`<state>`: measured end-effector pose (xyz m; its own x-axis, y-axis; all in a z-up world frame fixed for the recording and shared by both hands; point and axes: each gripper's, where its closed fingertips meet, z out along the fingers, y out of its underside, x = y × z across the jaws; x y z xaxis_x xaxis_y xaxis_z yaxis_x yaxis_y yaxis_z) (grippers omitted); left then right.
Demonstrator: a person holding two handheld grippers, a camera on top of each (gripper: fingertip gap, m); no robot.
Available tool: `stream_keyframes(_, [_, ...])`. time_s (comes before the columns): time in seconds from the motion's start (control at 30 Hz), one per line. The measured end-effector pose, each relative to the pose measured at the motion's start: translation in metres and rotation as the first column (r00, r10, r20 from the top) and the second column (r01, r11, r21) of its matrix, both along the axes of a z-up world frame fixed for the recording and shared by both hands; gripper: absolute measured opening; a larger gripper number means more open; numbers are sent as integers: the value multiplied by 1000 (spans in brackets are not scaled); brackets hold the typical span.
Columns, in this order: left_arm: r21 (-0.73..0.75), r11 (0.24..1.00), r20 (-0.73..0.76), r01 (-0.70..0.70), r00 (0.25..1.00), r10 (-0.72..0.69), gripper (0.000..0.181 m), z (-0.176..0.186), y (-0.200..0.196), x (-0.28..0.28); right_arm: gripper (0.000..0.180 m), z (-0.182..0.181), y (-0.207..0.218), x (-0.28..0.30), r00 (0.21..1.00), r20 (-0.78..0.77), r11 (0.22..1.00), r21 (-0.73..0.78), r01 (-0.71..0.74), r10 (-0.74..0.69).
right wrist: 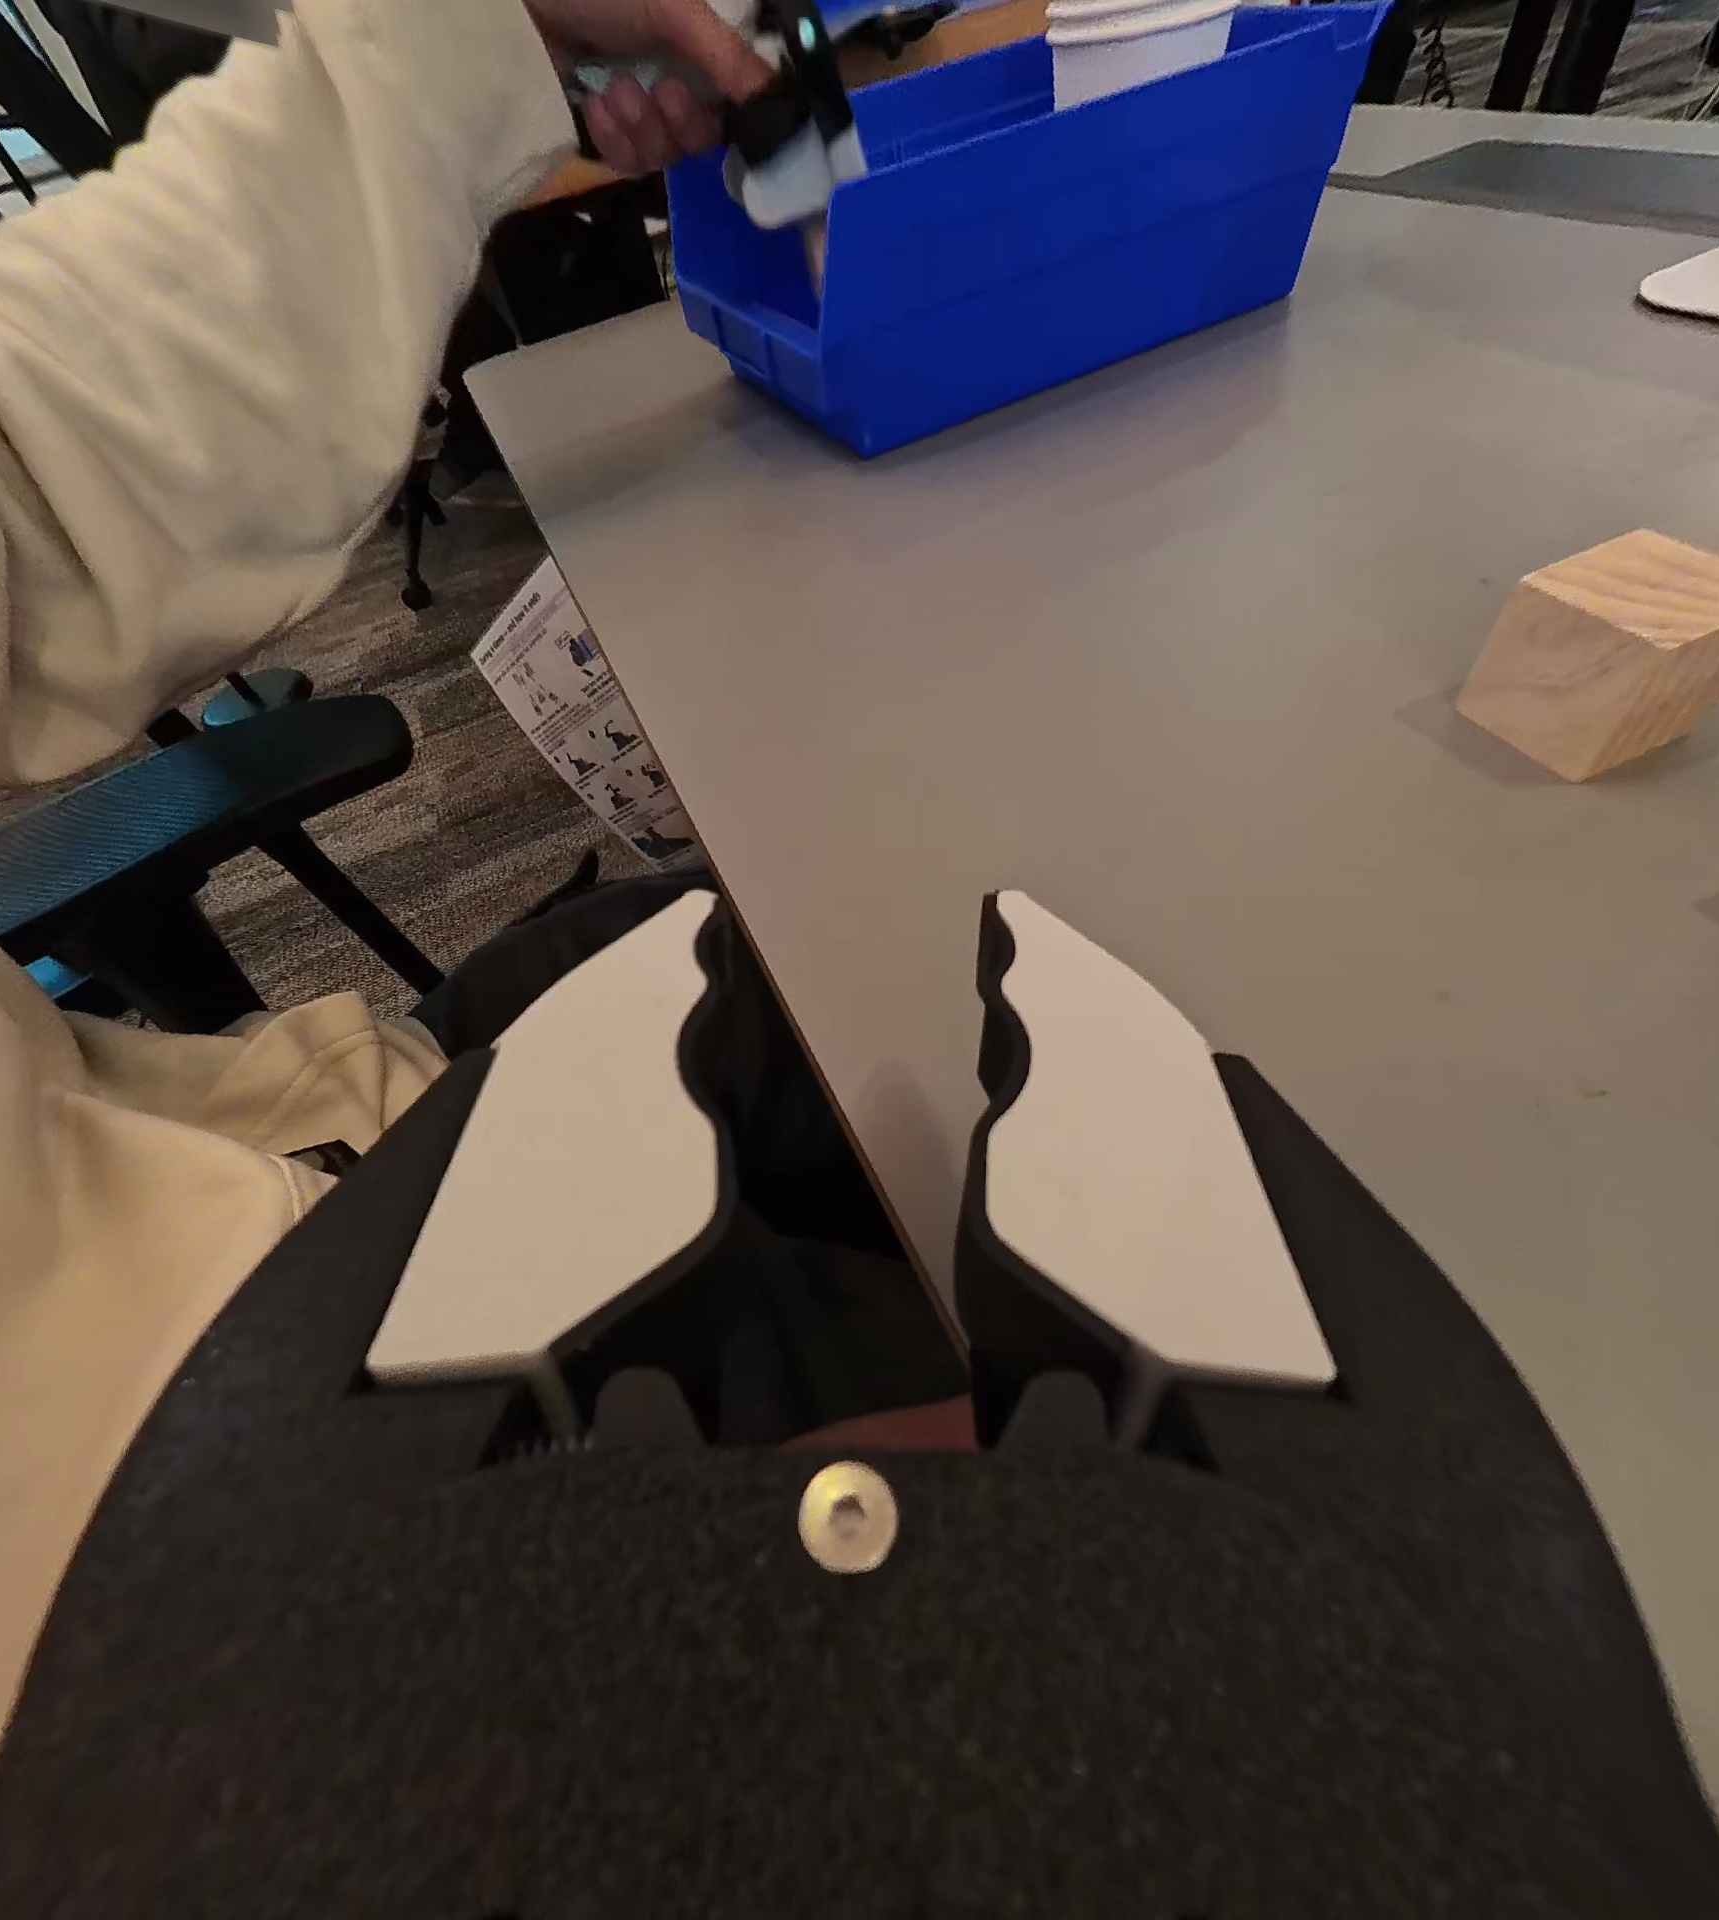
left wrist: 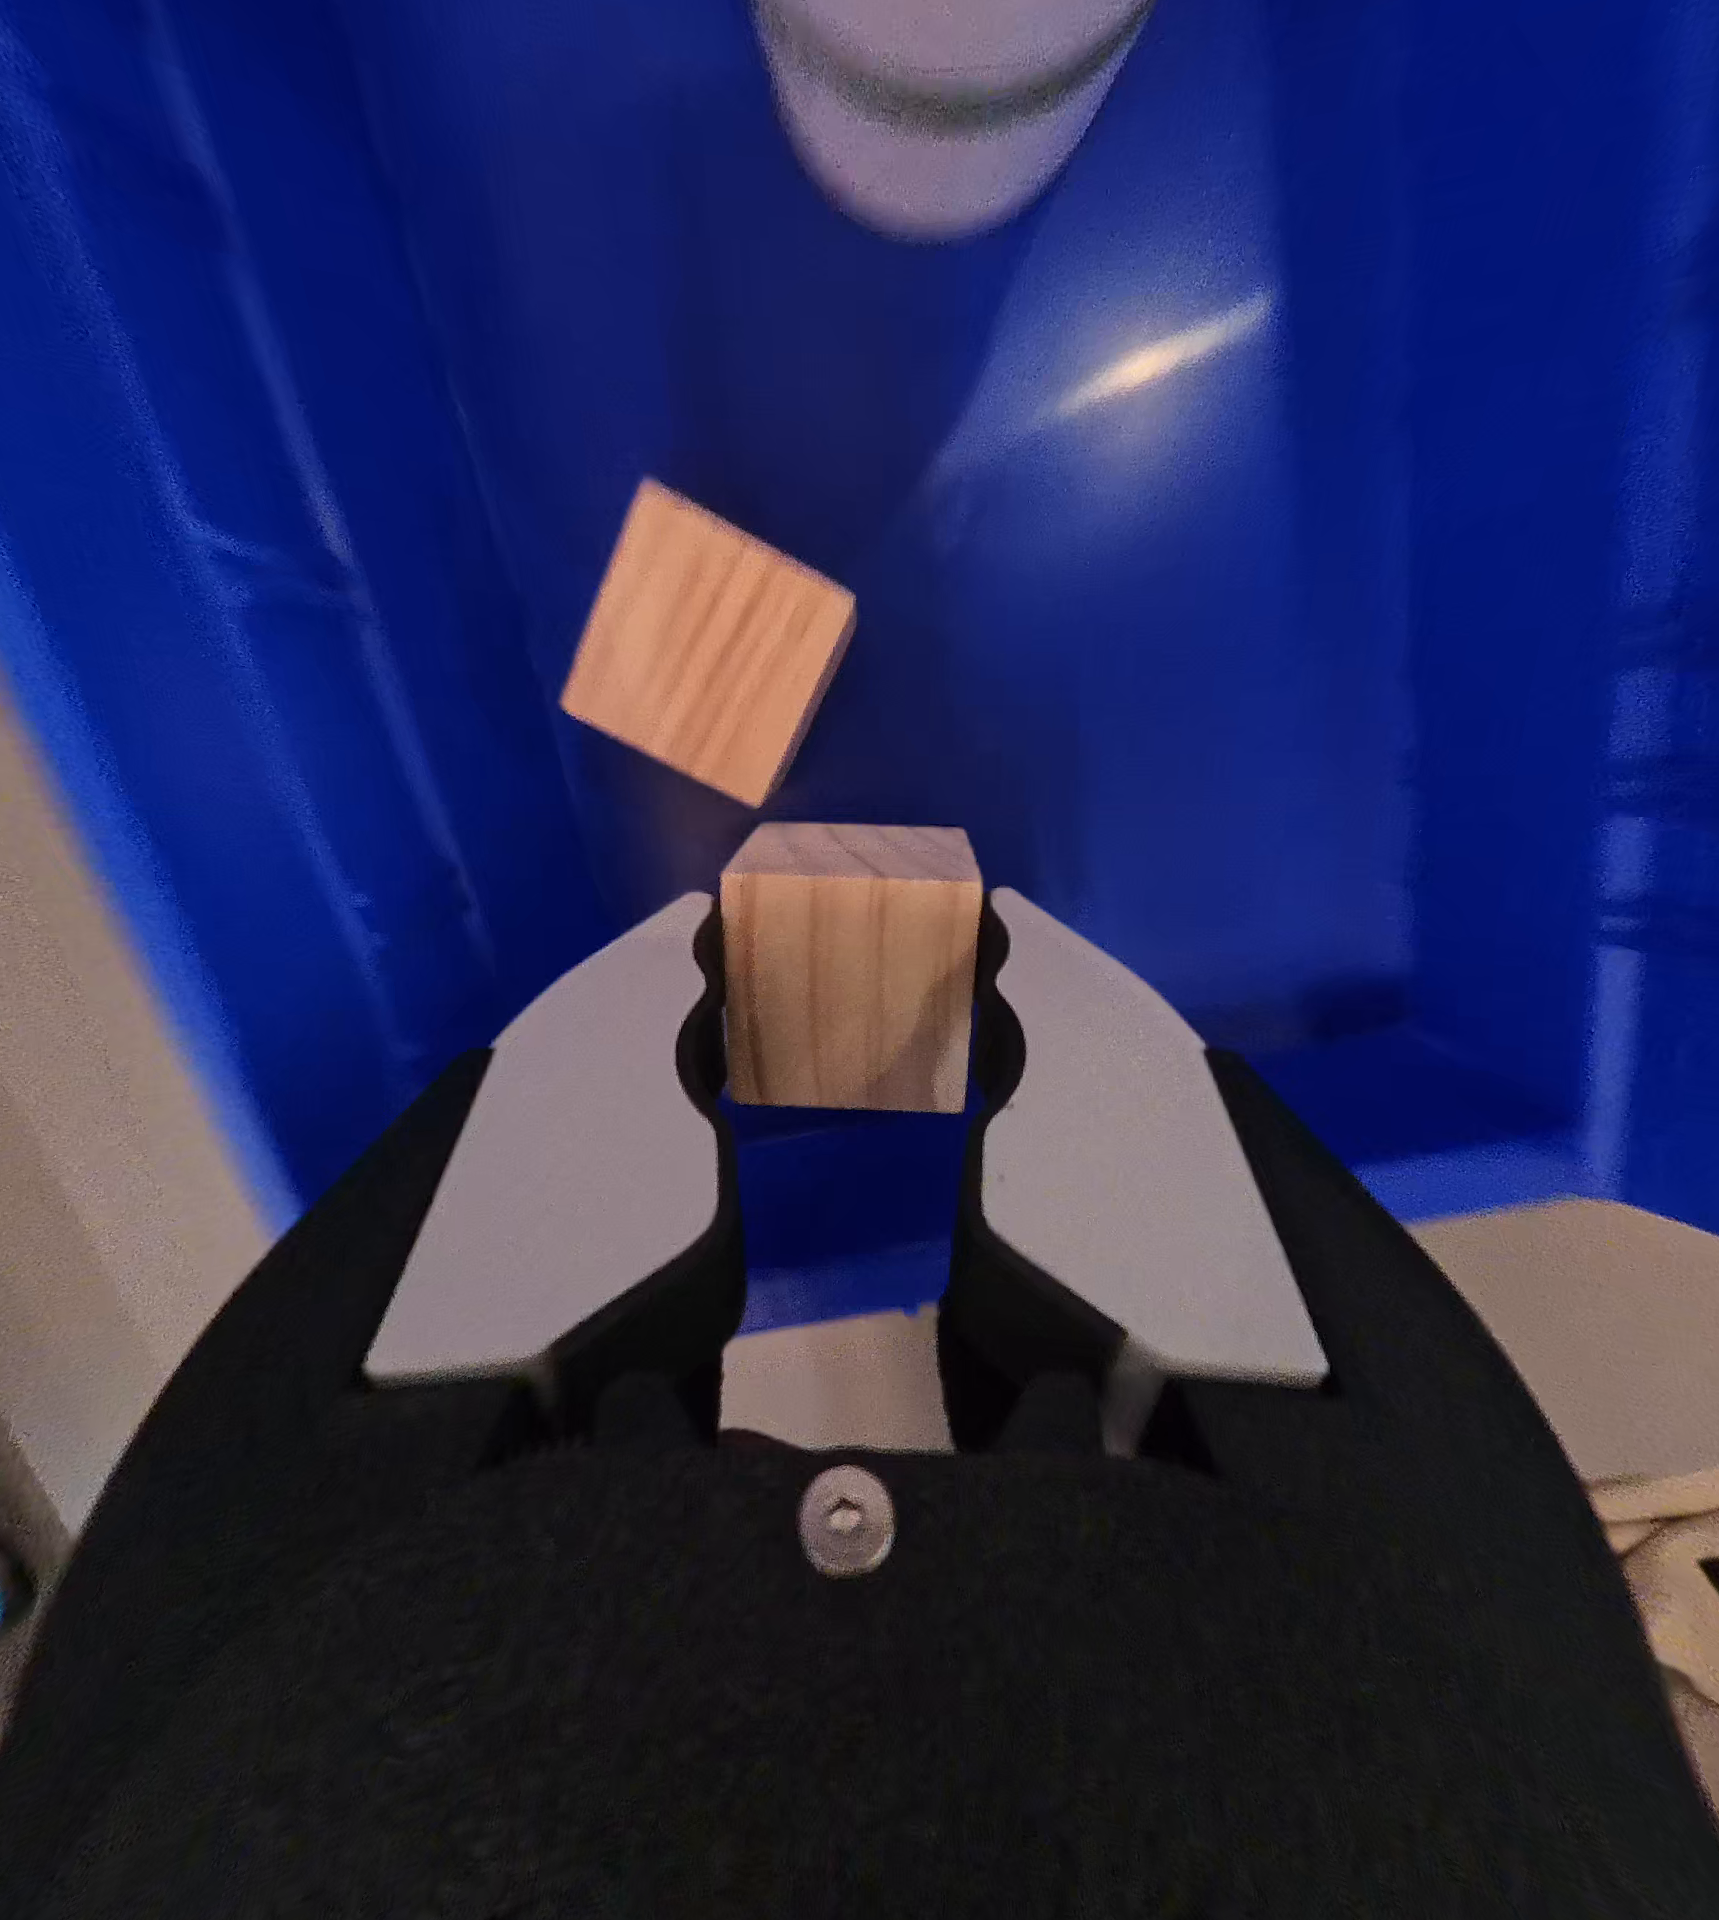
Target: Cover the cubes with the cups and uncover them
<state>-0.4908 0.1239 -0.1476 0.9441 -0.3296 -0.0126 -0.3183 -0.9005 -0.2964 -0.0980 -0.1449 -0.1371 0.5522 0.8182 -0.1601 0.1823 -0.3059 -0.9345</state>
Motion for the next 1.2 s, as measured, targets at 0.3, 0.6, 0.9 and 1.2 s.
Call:
stream_keyframes(0.3, [281, 474, -221, 834, 537, -814, 44, 129, -46, 216, 44, 7, 9, 10, 999, -6, 999, 17, 38, -38])
stream_keyframes(0.6, [-64, 204, -124, 977, 195, -973, 45, 5, -50, 307, 45, 11, 14, 13, 998, -6, 998, 33, 57, -57])
stream_keyframes(0.9, [-99, 149, -126, 984, 136, -983, 45, -26, -39, 322, 47, 14, 35, 38, 977, -27, 976, 42, 214, -213])
stream_keyframes(1.2, [-110, 224, -123, 968, 210, -970, 62, -35, -37, 325, 46, 8, 36, 41, 976, -14, 976, 20, 218, -218])
